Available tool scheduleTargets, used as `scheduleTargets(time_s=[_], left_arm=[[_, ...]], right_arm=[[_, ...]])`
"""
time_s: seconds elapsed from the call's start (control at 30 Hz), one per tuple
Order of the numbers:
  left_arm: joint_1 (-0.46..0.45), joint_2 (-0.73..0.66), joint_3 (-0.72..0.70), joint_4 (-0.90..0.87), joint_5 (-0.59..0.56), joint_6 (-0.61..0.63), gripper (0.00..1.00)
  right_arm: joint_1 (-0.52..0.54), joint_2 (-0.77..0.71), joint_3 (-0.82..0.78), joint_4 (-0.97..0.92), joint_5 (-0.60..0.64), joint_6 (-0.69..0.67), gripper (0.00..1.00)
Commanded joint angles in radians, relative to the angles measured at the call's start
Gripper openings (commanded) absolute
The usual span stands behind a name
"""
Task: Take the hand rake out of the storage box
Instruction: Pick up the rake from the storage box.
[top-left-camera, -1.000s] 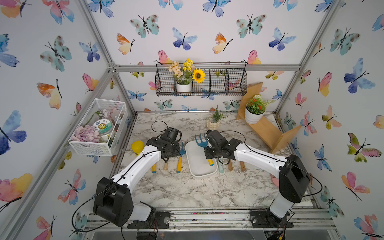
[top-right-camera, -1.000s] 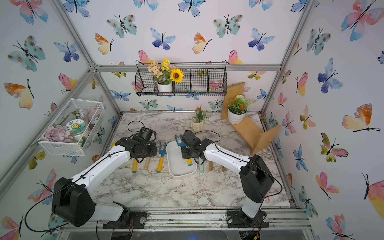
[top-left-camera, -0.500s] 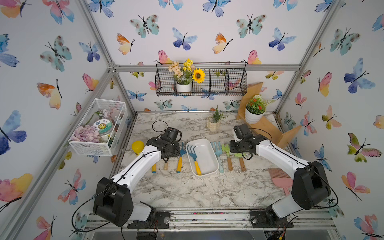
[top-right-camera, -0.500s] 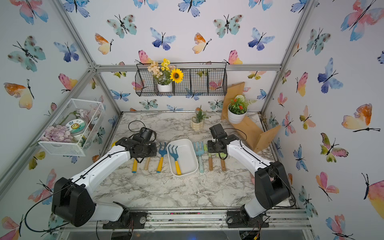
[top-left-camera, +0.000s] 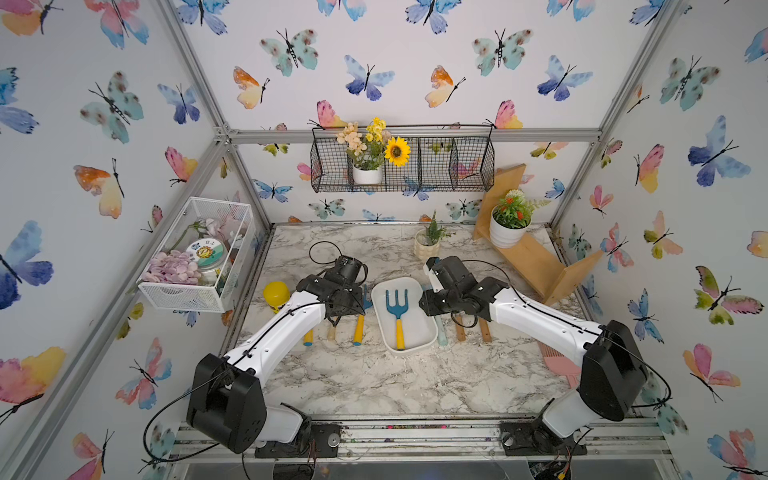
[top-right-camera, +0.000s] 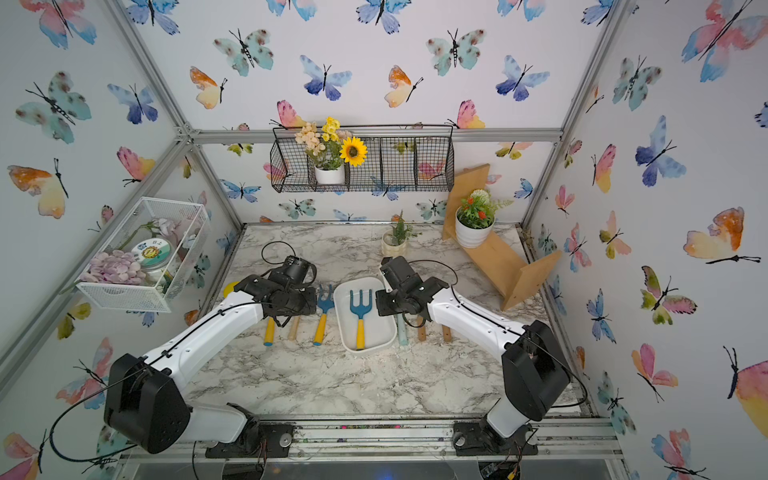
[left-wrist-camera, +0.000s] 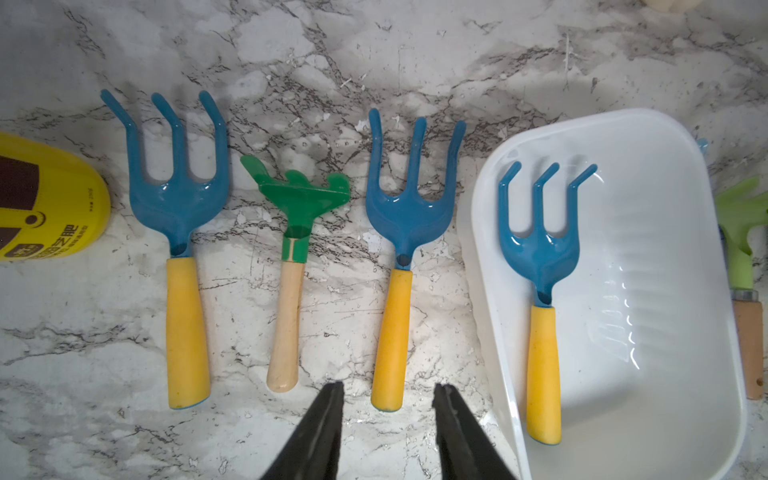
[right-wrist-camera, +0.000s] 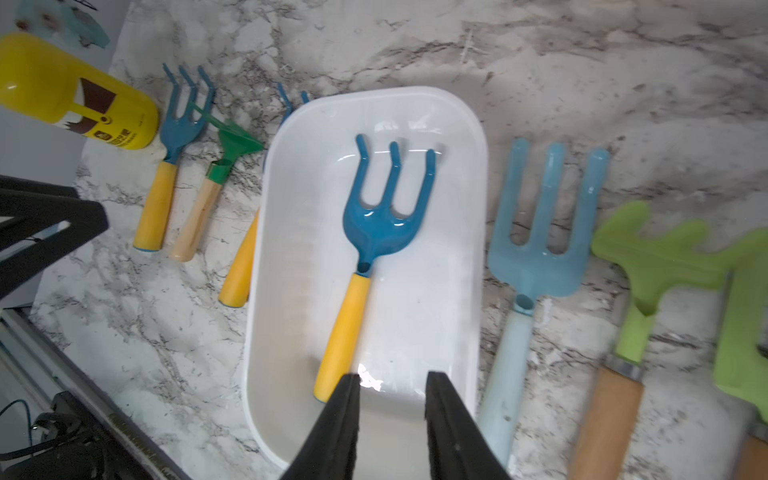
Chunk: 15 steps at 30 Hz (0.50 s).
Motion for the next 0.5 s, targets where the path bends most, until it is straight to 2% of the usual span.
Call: scheduleTargets(time_s=[0.0, 0.17, 0.47], left_arm=[[-0.001, 0.015, 0.038, -0.010, 0.019, -0.009, 0.41], [0.001, 0.017, 0.040, -0.012, 0.013, -0.008, 0.42], [0.005, 0.006, 0.021, -0.008, 0.010, -0.005, 0.42]], right_arm=[[0.050, 0.059, 0.029, 0.016, 0.043, 0.089, 0.40], [0.110, 0.137, 0.045, 0.026, 0.112, 0.173, 0.45], [0.152, 0.264, 0.085, 0.069, 0.132, 0.249, 0.46]])
